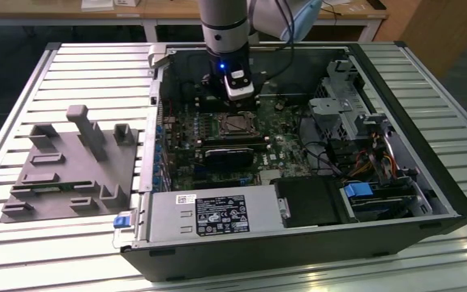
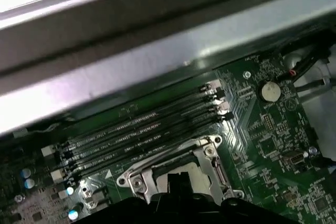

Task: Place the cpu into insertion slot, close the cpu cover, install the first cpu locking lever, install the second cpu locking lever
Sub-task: 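Install the first cpu locking lever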

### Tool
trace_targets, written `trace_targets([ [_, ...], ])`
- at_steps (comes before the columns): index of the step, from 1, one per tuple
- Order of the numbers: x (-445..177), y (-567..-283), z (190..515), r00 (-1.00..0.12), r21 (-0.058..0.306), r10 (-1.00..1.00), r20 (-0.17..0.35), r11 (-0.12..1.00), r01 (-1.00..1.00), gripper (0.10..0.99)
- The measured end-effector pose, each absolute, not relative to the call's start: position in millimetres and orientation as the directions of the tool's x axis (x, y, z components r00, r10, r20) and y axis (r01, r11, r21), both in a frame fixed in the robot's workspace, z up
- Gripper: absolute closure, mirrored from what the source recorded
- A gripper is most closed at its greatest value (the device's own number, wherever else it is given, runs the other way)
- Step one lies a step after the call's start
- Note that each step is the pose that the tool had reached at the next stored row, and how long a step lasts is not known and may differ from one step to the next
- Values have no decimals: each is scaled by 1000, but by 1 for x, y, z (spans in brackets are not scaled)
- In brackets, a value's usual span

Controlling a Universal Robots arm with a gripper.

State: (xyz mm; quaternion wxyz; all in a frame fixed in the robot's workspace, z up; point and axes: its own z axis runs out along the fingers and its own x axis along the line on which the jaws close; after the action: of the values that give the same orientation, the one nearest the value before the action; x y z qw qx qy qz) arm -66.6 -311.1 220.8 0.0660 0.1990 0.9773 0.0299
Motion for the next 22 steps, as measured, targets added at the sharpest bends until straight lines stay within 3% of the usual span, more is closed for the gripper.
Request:
trace_targets([
  [12,-66,-325,221,-912,79,392,-116,919,385,984],
  [17,-65,-325,220,-918,53,392,-55,919,390,984],
  [22,-64,-325,220,-919,51,391,-51,920,388,984],
])
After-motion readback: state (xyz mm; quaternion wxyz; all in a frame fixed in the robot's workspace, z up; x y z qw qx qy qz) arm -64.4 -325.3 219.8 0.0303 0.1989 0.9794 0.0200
